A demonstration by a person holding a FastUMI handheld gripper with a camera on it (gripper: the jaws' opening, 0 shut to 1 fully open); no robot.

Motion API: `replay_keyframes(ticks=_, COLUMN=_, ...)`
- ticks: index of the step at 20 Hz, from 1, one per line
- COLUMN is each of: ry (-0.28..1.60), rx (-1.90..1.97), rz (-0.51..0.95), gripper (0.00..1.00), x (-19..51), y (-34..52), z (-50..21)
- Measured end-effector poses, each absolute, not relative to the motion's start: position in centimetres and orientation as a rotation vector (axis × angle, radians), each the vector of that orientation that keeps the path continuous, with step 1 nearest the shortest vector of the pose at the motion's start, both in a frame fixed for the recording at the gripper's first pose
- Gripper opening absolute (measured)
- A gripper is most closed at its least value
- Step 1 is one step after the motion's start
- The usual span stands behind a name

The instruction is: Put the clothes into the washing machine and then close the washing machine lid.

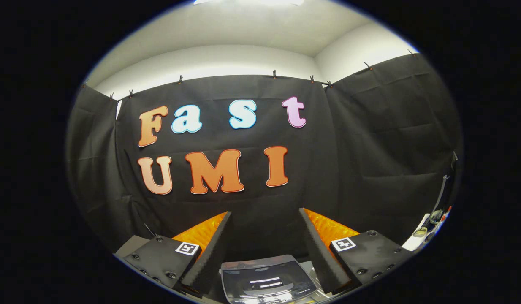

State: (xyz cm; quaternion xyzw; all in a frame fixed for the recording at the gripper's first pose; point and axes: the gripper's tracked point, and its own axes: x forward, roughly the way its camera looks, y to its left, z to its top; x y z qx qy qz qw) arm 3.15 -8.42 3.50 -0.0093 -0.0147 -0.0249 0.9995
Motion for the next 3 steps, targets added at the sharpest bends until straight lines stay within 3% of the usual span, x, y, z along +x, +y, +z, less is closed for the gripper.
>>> replay_keyframes(ticks=3, ry=-0.016, rx=-0.015, rz=-0.034, gripper=0.98, x=3.91, y=-7.94, z=3.08)
